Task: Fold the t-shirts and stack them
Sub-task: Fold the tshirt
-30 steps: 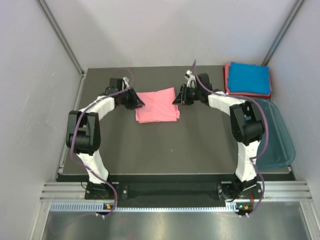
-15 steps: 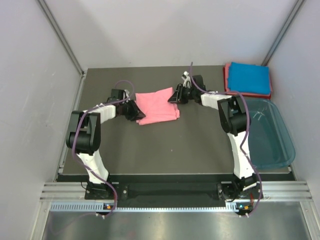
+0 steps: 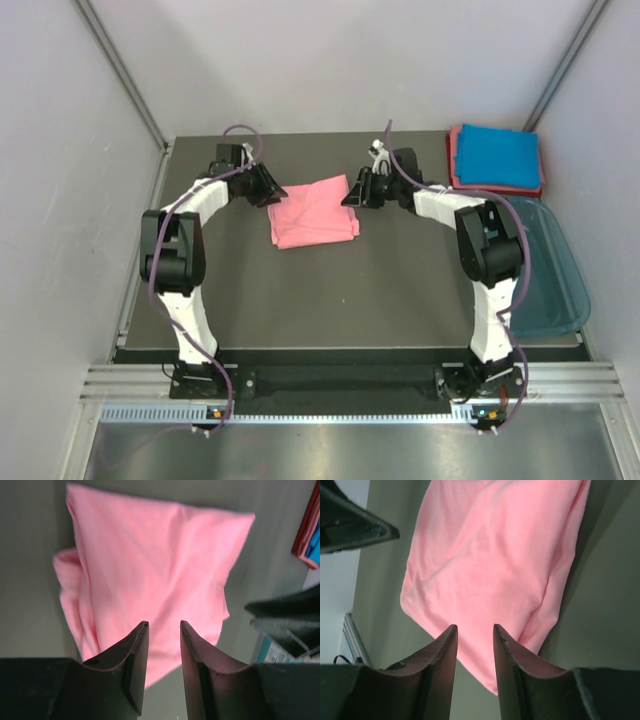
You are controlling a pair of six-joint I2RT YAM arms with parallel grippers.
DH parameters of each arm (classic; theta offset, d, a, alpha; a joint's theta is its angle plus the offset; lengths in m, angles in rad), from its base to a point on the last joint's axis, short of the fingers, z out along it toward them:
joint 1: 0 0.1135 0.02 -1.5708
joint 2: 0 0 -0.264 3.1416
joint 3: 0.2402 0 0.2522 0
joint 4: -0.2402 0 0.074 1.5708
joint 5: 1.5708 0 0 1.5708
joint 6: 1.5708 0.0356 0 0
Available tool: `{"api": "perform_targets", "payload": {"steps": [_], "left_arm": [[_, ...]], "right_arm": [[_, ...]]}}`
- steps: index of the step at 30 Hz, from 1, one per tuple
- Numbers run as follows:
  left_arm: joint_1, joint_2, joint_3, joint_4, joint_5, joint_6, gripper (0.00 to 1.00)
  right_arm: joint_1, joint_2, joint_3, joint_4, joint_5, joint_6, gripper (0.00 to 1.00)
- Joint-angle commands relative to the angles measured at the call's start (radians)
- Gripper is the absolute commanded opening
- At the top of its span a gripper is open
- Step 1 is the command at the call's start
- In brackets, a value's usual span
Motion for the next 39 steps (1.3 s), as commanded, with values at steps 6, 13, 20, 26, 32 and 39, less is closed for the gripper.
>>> {"api": "perform_targets", "payload": {"steps": [6, 13, 20, 26, 32, 39], "left_arm": [[0.072, 0.206, 0.165, -0.026, -0.024, 0.021, 0.37], [0.141, 0.166, 0.162, -0.096, -0.067, 0.032, 0.37], [0.143, -0.061, 0.059, -0.205, -0.161, 0.089, 0.45], [0.143, -0.162, -0.169, -0.106, 0.049, 0.073, 0.52], [0.135, -0.187, -0.32, -0.02, 0.135, 0.061, 0.54], [0.114, -0.141, -0.389, 0.088, 0.183, 0.023, 0.54]], "right_arm": [[0.018, -0.009, -0.134, 0.025, 0.053, -0.047, 0.35], [0.01, -0.043, -0.156, -0.031, 0.107, -0.078, 0.36], [0.01, -0.165, -0.154, -0.106, 0.116, -0.095, 0.56], [0.01, -0.175, -0.127, -0.197, 0.16, -0.138, 0.7], [0.015, -0.127, -0.126, -0.185, 0.156, -0.148, 0.76], [0.039, -0.067, -0.122, -0.137, 0.133, -0.145, 0.75]]}}
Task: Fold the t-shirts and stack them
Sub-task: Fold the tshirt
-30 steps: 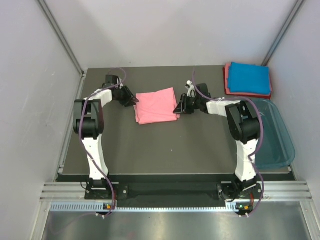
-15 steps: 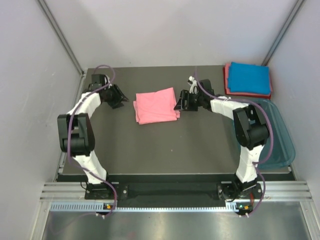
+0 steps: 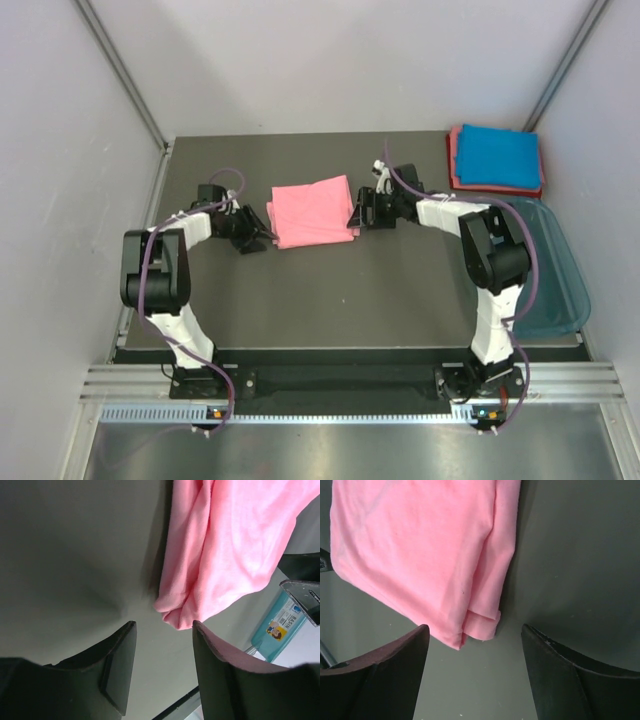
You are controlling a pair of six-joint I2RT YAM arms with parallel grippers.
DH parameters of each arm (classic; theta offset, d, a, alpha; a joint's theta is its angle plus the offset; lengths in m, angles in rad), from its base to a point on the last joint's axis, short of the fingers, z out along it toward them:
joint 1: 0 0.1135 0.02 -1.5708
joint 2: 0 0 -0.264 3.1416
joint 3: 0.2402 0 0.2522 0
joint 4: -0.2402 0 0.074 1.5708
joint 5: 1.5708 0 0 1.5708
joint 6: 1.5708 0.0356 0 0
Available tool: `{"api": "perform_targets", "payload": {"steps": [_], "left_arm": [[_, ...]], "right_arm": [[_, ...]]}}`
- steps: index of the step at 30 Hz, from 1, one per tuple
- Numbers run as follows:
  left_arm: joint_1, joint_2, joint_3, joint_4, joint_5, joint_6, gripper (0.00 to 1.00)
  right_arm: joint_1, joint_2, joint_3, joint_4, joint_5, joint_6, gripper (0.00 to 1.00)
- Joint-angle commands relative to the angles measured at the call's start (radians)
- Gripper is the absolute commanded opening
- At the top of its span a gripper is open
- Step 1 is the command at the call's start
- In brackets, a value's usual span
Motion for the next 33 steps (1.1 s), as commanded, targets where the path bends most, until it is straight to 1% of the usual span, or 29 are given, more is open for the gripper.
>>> {"api": "perform_targets", "payload": {"steps": [1, 5, 8, 9, 11, 12, 13, 14, 15, 16, 18, 19, 21, 22, 24, 25, 26, 27, 28, 29, 30, 31, 33], "left_arm": [[-0.01, 0.012, -0.02, 0.116, 0.044, -0.017, 0.54], [-0.017, 0.025, -0.031, 0.119, 0.008, -0.012, 0.54], [-0.019, 0.029, -0.033, 0.116, -0.014, -0.009, 0.52], [-0.019, 0.031, -0.028, 0.116, -0.015, -0.009, 0.47], [-0.02, 0.032, -0.024, 0.11, -0.017, -0.009, 0.33], [-0.02, 0.028, -0.019, 0.108, -0.014, -0.011, 0.16], [-0.02, 0.023, -0.016, 0.107, -0.012, -0.012, 0.09], [-0.019, 0.017, -0.013, 0.102, -0.008, -0.015, 0.04], [-0.046, 0.009, -0.005, 0.096, -0.006, -0.017, 0.0], [-0.048, -0.009, -0.001, 0.088, -0.006, -0.015, 0.0], [-0.051, -0.041, 0.01, 0.065, -0.006, -0.02, 0.0], [-0.053, -0.052, 0.01, 0.058, -0.002, -0.021, 0.0], [-0.057, -0.083, 0.006, 0.023, -0.002, -0.023, 0.0], [-0.059, -0.098, 0.0, 0.012, -0.011, -0.023, 0.0], [-0.06, -0.156, -0.032, -0.005, -0.023, -0.025, 0.0], [-0.06, -0.176, -0.042, -0.033, -0.035, -0.021, 0.0], [-0.06, -0.196, -0.048, -0.051, -0.076, -0.009, 0.0], [-0.06, -0.236, -0.059, -0.063, -0.101, -0.003, 0.03], [-0.06, -0.254, -0.066, -0.07, -0.118, 0.005, 0.09], [-0.059, -0.27, -0.074, -0.067, -0.147, 0.014, 0.19], [-0.059, -0.284, -0.086, -0.055, -0.147, 0.018, 0.31], [-0.059, -0.284, -0.094, -0.021, -0.138, 0.017, 0.36], [-0.059, -0.247, -0.105, 0.018, -0.088, 0.009, 0.41]], "right_arm": [[0.035, 0.019, 0.023, 0.024, 0.011, -0.019, 0.74], [0.046, 0.034, 0.014, 0.041, 0.01, -0.014, 0.72], [0.054, 0.039, -0.001, 0.059, -0.007, -0.005, 0.68], [0.054, 0.034, -0.006, 0.065, -0.015, 0.002, 0.66], [0.052, 0.03, -0.021, 0.074, -0.028, 0.012, 0.61], [0.054, 0.022, -0.024, 0.079, -0.03, 0.018, 0.58], [0.052, 0.019, -0.03, 0.081, -0.036, 0.019, 0.52], [0.054, 0.014, -0.032, 0.081, -0.039, 0.022, 0.49], [0.054, 0.005, -0.035, 0.081, -0.044, 0.03, 0.45], [0.054, -0.001, -0.041, 0.082, -0.054, 0.036, 0.37], [0.052, -0.021, -0.05, 0.09, -0.062, 0.058, 0.3], [0.054, -0.03, -0.067, 0.093, -0.067, 0.064, 0.24], [0.052, -0.064, -0.091, 0.099, -0.068, 0.096, 0.18], [0.054, -0.079, -0.133, 0.137, -0.074, 0.108, 0.12], [0.059, -0.127, -0.183, 0.162, -0.081, 0.14, 0.08], [0.062, -0.144, -0.235, 0.169, -0.082, 0.145, 0.05], [0.065, -0.157, -0.263, 0.186, -0.084, 0.151, 0.04], [0.068, -0.189, -0.321, 0.199, -0.084, 0.153, 0.03], [0.069, -0.205, -0.349, 0.208, -0.084, 0.153, 0.02], [0.069, -0.217, -0.375, 0.223, -0.084, 0.154, 0.02], [0.069, -0.243, -0.398, 0.232, -0.079, 0.156, 0.02], [0.069, -0.253, -0.441, 0.245, -0.079, 0.162, 0.01], [0.069, -0.274, -0.473, 0.274, -0.082, 0.174, 0.01]]}}
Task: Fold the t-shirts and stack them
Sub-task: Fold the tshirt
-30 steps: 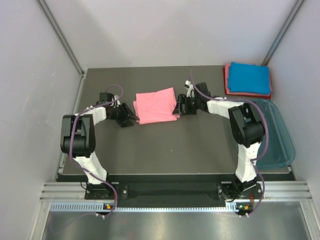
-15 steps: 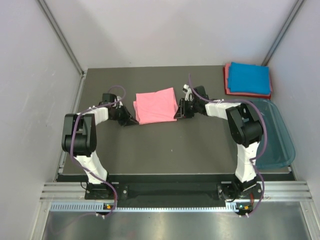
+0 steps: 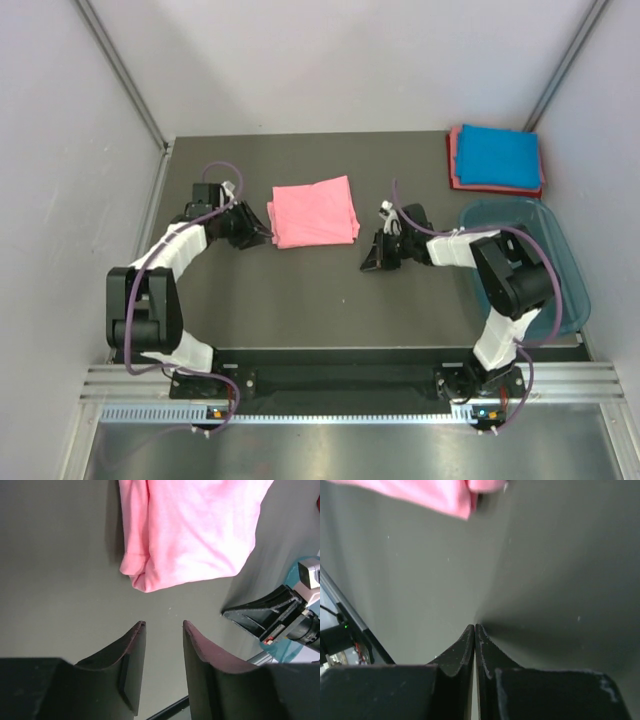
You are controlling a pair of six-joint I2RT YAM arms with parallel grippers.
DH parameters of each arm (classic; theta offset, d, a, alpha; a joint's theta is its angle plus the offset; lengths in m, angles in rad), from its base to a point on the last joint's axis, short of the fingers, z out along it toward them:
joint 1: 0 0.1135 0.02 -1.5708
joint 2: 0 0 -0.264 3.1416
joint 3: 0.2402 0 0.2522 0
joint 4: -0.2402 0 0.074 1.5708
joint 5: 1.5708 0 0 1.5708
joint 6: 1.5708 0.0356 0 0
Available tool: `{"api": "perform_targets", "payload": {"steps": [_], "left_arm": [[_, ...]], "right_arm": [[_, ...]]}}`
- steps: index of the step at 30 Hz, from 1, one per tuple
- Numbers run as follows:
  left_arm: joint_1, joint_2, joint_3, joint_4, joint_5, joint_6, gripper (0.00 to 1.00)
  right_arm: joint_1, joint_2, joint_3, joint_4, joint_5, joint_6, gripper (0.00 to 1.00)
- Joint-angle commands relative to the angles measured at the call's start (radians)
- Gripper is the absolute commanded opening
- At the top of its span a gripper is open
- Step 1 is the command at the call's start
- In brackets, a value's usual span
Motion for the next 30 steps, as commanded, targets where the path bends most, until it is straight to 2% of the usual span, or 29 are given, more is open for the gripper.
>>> {"api": "perform_targets", "payload": {"steps": [1, 3, 6, 7, 9, 13, 20, 22, 23, 24, 27, 29, 30], "left_arm": [[0.0, 0.038, -0.026, 0.057, 0.023, 0.008, 0.41], [0.0, 0.098, -0.014, 0.083, 0.033, -0.005, 0.41], [0.0, 0.159, 0.004, 0.103, 0.021, -0.006, 0.41], [0.0, 0.173, 0.011, 0.106, -0.001, -0.005, 0.41], [0.001, 0.21, 0.024, 0.12, -0.01, -0.003, 0.42], [0.001, 0.262, 0.055, 0.13, -0.042, -0.003, 0.43], [0.001, 0.319, 0.098, 0.151, -0.026, -0.002, 0.45], [0.001, 0.336, 0.103, 0.157, -0.01, -0.006, 0.43], [0.001, 0.338, 0.104, 0.168, -0.003, -0.011, 0.4], [0.001, 0.341, 0.104, 0.172, 0.016, -0.012, 0.25], [0.0, 0.336, 0.107, 0.172, 0.039, -0.015, 0.0], [0.0, 0.319, 0.101, 0.168, 0.048, -0.029, 0.0], [-0.002, 0.313, 0.101, 0.157, 0.05, -0.032, 0.0]], "right_arm": [[0.01, -0.067, -0.052, 0.102, -0.017, 0.024, 0.02], [0.011, -0.081, -0.056, 0.093, -0.012, 0.021, 0.04], [0.011, -0.089, -0.022, 0.044, 0.011, -0.002, 0.2], [0.008, -0.087, 0.013, 0.027, 0.031, -0.01, 0.32], [0.005, -0.075, 0.056, -0.001, 0.063, -0.034, 0.44], [0.001, -0.014, 0.193, -0.042, 0.147, -0.059, 0.53], [-0.003, 0.135, 0.371, -0.065, 0.187, -0.076, 0.55], [-0.001, 0.19, 0.427, -0.094, 0.192, -0.08, 0.55], [-0.002, 0.205, 0.44, -0.101, 0.194, -0.08, 0.55], [-0.003, 0.221, 0.451, -0.108, 0.198, -0.08, 0.55], [-0.001, 0.226, 0.44, -0.104, 0.214, -0.079, 0.54], [-0.001, 0.216, 0.431, -0.101, 0.209, -0.076, 0.5], [-0.001, 0.213, 0.425, -0.101, 0.2, -0.073, 0.4]]}}
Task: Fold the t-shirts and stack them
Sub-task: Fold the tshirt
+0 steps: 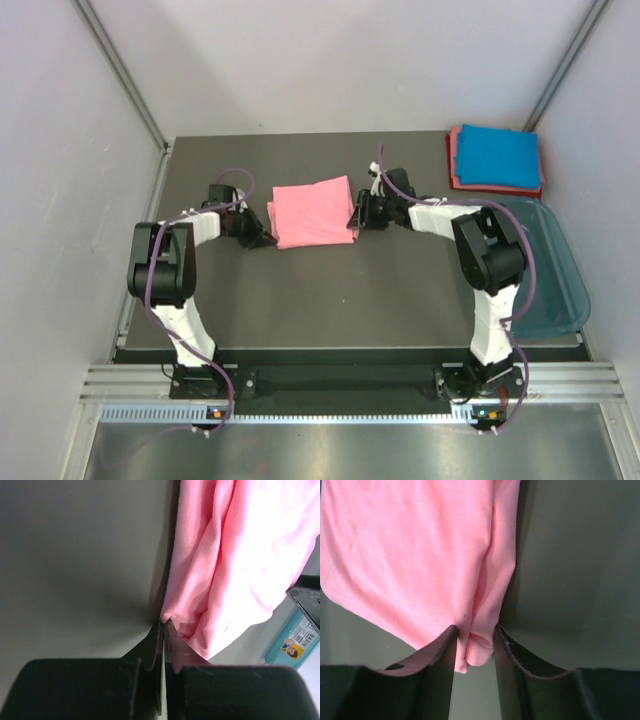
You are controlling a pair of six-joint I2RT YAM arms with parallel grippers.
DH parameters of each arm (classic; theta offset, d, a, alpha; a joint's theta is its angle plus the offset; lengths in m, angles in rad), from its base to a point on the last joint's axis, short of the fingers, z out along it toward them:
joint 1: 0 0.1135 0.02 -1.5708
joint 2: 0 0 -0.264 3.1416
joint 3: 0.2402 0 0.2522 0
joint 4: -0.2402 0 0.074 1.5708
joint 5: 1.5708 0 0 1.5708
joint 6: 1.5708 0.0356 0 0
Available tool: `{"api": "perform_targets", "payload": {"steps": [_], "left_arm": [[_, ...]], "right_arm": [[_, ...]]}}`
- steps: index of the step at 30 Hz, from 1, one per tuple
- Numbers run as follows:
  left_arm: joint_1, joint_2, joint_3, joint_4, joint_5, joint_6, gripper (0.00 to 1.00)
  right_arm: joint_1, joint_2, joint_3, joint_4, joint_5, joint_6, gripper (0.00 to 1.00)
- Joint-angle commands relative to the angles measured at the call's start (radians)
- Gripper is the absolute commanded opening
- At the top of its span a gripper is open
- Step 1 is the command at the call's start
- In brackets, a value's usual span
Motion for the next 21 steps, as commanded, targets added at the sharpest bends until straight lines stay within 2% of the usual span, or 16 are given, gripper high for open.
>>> {"api": "perform_targets", "payload": {"steps": [1, 3, 4, 6, 12, 17, 18, 20, 21], "left_arm": [[-0.002, -0.03, 0.016, 0.014, 0.029, -0.013, 0.0], [-0.002, -0.053, 0.013, -0.012, 0.032, -0.016, 0.0], [-0.005, -0.065, -0.001, -0.015, 0.038, -0.022, 0.0], [-0.008, -0.104, -0.013, -0.039, 0.047, -0.025, 0.0], [-0.011, -0.156, -0.085, -0.15, 0.084, 0.013, 0.0], [-0.02, -0.3, -0.28, -0.175, 0.037, 0.027, 0.0], [-0.02, -0.321, -0.301, -0.178, 0.037, 0.026, 0.05], [-0.02, -0.377, -0.328, -0.188, 0.037, 0.027, 0.21], [-0.019, -0.388, -0.323, -0.196, 0.034, 0.027, 0.33]], "right_arm": [[0.002, -0.014, 0.006, -0.012, 0.003, -0.003, 0.34], [0.0, -0.031, -0.014, -0.01, -0.011, 0.003, 0.2], [0.002, -0.039, -0.022, -0.006, -0.023, 0.012, 0.07], [0.006, -0.07, -0.055, 0.0, -0.036, 0.02, 0.0], [0.035, -0.214, -0.244, 0.032, -0.024, 0.063, 0.0], [0.089, -0.379, -0.468, 0.103, -0.011, 0.124, 0.0], [0.095, -0.399, -0.491, 0.109, -0.007, 0.131, 0.04], [0.098, -0.447, -0.539, 0.126, -0.008, 0.148, 0.13], [0.1, -0.458, -0.543, 0.122, -0.005, 0.149, 0.26]]}}
